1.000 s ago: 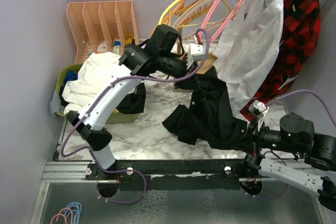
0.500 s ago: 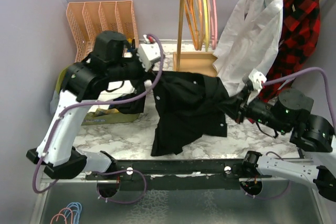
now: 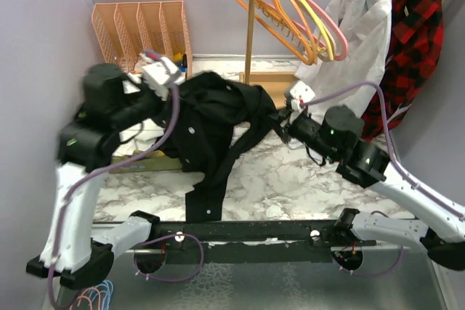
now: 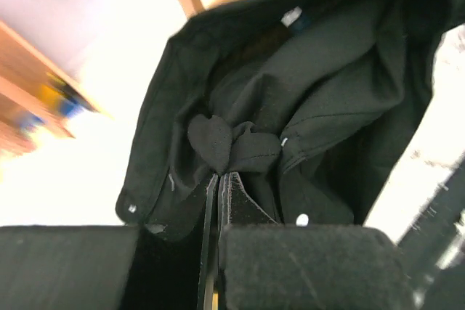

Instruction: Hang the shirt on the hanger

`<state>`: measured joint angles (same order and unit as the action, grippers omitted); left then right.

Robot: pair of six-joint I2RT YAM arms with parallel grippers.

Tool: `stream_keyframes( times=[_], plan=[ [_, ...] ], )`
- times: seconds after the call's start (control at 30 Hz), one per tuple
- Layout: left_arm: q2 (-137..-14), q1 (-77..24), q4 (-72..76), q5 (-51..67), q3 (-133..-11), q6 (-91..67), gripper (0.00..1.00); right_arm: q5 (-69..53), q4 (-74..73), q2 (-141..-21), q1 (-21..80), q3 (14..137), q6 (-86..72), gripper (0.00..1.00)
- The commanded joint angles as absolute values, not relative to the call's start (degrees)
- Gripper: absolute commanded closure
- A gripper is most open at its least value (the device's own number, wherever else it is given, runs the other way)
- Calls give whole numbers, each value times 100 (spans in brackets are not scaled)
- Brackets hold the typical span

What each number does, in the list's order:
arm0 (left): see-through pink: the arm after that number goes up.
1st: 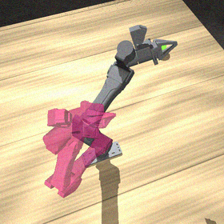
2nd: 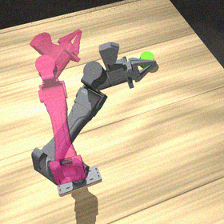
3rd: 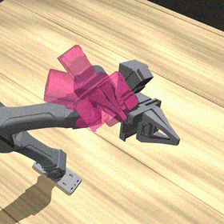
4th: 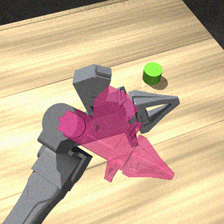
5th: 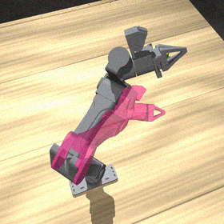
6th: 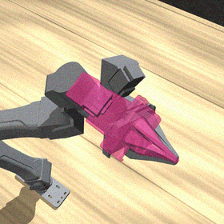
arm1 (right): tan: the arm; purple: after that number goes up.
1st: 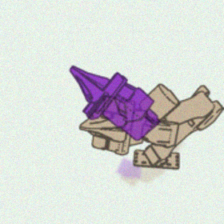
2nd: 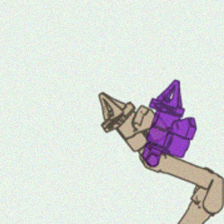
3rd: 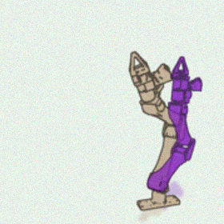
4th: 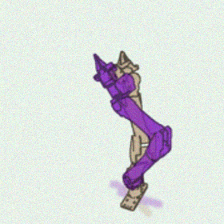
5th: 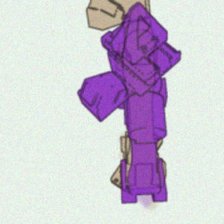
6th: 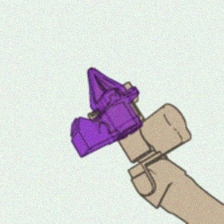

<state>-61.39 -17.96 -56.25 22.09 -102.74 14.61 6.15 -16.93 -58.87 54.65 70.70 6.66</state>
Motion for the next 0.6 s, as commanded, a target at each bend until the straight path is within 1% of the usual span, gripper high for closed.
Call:
stream_keyframes(
  times=[0.0,0.03,0.1,0.13,0.17,0.2,0.27,0.37,0.4,0.43,0.57],
  plan=[
    [-6547,-1526,-4766,3438,-8058,627,100,799,-835,-4809,5117,4940,-879,99],
    [-6589,-1529,-4644,3479,-7641,598,100,819,-740,-4437,5113,4447,-1235,99],
    [-6785,-1565,-4607,3636,-7275,600,100,795,-677,-3929,5111,3667,-1891,98],
    [-6895,-1617,-4607,3694,-7141,624,100,842,-753,-3713,5115,3389,-2177,96],
    [-6983,-1730,-4607,3698,-7030,681,100,894,-873,-3494,5115,3134,-2423,92],
    [-7055,-1953,-4613,3573,-6954,726,100,909,-988,-3301,5114,2936,-2614,84],
    [-7212,-2454,-4732,3213,-6909,916,100,824,-1156,-2957,5115,2623,-2929,62],
    [-7522,-2901,-5008,3061,-6896,1127,100,739,-1437,-2582,5115,2299,-3211,24],
    [-7604,-2954,-5075,3143,-6868,1179,100,761,-1570,-2507,5115,2250,-3238,8],
    [-7678,-3026,-5166,3214,-6848,1253,100,877,-1738,-2460,5115,2247,-3304,0],
    [-7753,-3321,-5275,3031,-6681,1427,100,1354,-1965,-2402,5115,2556,-3329,1]
  ],
)
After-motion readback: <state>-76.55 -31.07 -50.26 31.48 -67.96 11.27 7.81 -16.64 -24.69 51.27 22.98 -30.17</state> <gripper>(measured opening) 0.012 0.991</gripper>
